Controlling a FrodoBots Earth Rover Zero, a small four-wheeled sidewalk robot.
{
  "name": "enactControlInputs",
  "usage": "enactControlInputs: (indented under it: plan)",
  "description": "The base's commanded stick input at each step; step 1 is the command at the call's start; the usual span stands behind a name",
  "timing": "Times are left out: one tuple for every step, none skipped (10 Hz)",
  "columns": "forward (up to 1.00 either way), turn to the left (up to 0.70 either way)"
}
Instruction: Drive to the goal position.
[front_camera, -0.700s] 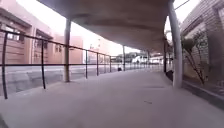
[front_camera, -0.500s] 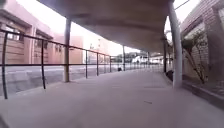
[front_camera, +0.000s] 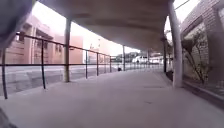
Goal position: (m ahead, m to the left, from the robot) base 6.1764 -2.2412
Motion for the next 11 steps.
enactControlInputs:
  plan:
    - [0.7, 0.0]
    - [0.7, 0.0]
    - [0.7, 0.0]
    - [0.7, 0.0]
    - [0.7, 0.0]
    - [0.7, 0.0]
    - [0.7, 0.0]
    - [0.7, 0.0]
    - [0.7, 0.0]
    - [0.7, 0.0]
    - [0.7, 0.0]
